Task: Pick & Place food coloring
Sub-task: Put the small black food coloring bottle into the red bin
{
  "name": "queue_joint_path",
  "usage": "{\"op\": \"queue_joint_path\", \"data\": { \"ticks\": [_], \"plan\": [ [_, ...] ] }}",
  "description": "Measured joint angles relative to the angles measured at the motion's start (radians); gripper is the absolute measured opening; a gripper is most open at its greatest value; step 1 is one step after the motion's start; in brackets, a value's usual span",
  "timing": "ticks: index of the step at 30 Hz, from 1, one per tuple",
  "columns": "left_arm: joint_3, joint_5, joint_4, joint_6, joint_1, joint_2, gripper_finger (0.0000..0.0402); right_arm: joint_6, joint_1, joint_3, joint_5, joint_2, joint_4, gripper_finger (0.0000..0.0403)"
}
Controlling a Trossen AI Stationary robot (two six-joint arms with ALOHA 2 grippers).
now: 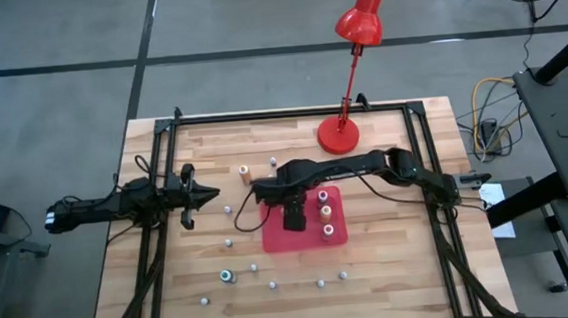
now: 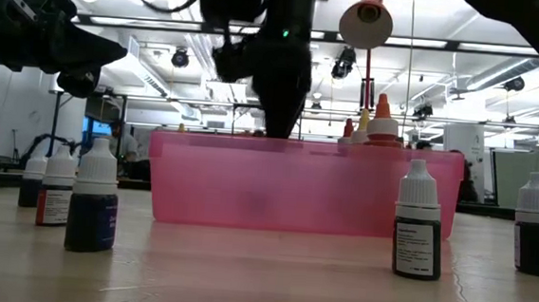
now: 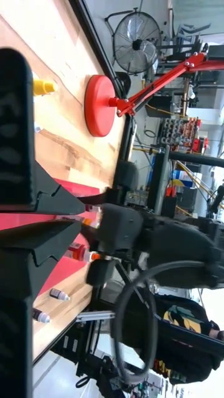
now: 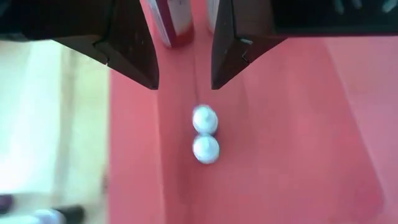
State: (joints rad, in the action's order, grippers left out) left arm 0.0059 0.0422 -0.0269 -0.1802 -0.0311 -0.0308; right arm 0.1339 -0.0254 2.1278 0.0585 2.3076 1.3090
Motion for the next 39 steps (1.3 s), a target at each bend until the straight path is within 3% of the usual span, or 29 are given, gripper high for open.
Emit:
{"op": "queue_joint_path", "data": {
  "ticks": [8, 26, 39],
  "plan": [
    [0.000, 0.000, 0.000, 0.000, 0.000, 0.000, 0.0000, 0.046, -0.041, 0.030, 0.020, -0.099, 0.057, 0.0153],
    [0.000, 0.000, 0.000, 0.000, 0.000, 0.000, 0.0000, 0.272, -0.263, 0.065, 0.049, -0.233, 0.267, 0.0262],
    [0.000, 0.000, 0.001, 0.000, 0.000, 0.000, 0.0000, 0.446, -0.481, 0.069, 0.046, -0.280, 0.262, 0.0270]
  ]
}}
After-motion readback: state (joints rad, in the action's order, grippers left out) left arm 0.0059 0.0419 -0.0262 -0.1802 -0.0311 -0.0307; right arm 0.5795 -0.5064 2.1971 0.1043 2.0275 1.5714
